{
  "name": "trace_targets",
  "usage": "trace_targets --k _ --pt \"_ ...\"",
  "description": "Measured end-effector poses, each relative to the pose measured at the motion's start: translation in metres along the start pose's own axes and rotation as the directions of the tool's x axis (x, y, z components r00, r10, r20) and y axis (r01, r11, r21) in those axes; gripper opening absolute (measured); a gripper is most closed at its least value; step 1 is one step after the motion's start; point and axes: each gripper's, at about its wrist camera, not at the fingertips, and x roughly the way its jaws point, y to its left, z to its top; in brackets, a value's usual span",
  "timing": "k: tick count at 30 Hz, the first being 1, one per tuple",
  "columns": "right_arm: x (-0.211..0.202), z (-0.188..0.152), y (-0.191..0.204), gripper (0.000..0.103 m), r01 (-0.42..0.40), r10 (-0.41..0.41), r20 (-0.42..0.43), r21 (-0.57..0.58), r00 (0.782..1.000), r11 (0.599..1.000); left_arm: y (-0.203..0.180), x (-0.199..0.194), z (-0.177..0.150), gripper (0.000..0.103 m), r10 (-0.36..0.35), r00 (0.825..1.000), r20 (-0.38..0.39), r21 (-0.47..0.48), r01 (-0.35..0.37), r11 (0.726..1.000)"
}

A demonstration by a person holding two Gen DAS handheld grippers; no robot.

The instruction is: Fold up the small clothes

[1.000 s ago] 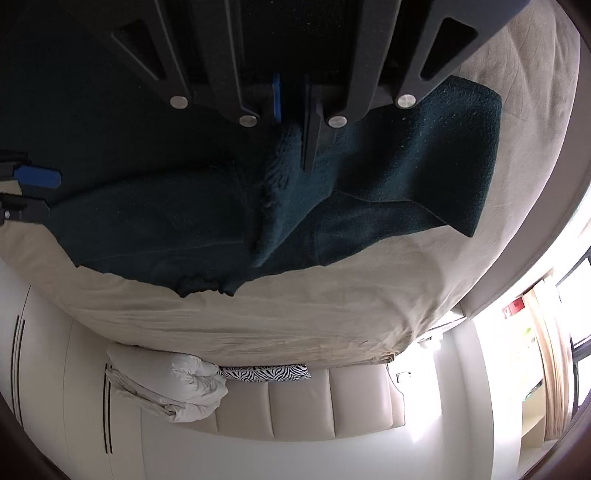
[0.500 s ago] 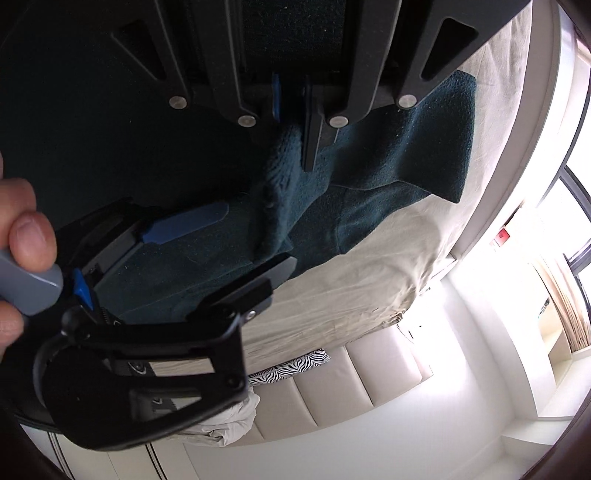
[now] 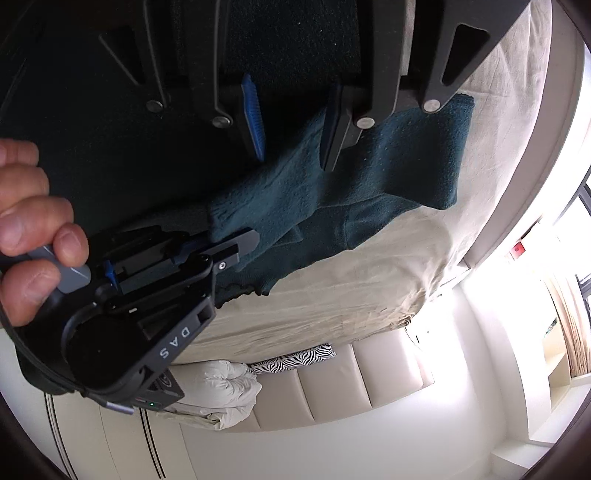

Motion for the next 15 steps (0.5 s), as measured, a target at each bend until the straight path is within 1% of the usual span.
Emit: trace_targets --k 3,4,5,6,8,11,15 --pt "-0.024 0.012 -0.004 0.007 0.031 -0.031 0.035 -0.017 0.999 0.999 0.022 -0.012 0.003 0.036 -0.054 0.998 0.024 -0.096 0.056 0.994" --pt "-0.034 0.015 -0.006 0.007 0.052 -0.051 0.047 -0.023 0.998 0.998 0.035 -0.015 0.004 0.037 -0.066 0.997 0.032 -0.144 0.07 0.987" --pt "-0.043 0.016 -0.012 0.007 0.072 -0.07 0.056 -0.029 0.996 0.997 0.048 -0.016 0.006 0.04 -0.07 0.997 0.036 -0.192 0.076 0.978" --pt "-0.053 0.02 -0.015 0.007 0.094 -0.091 0.067 -0.032 0.994 0.995 0.062 -0.016 0.007 0.043 -0.071 0.997 0.04 -0.24 0.079 0.968" --pt "-0.07 0.026 -0.025 0.007 0.13 -0.127 0.091 -0.032 0.988 0.991 0.089 -0.013 0.009 0.043 -0.061 0.998 0.034 -0.319 0.069 0.945" --pt "-0.094 0.036 -0.038 0.007 0.175 -0.171 0.122 -0.024 0.978 0.984 0.126 -0.003 0.01 0.043 -0.042 0.999 0.009 -0.408 0.042 0.912" --pt "-0.119 0.043 -0.051 0.007 0.212 -0.207 0.149 -0.018 0.967 0.977 0.161 0.018 0.011 0.043 -0.079 0.996 -0.03 -0.477 0.055 0.877"
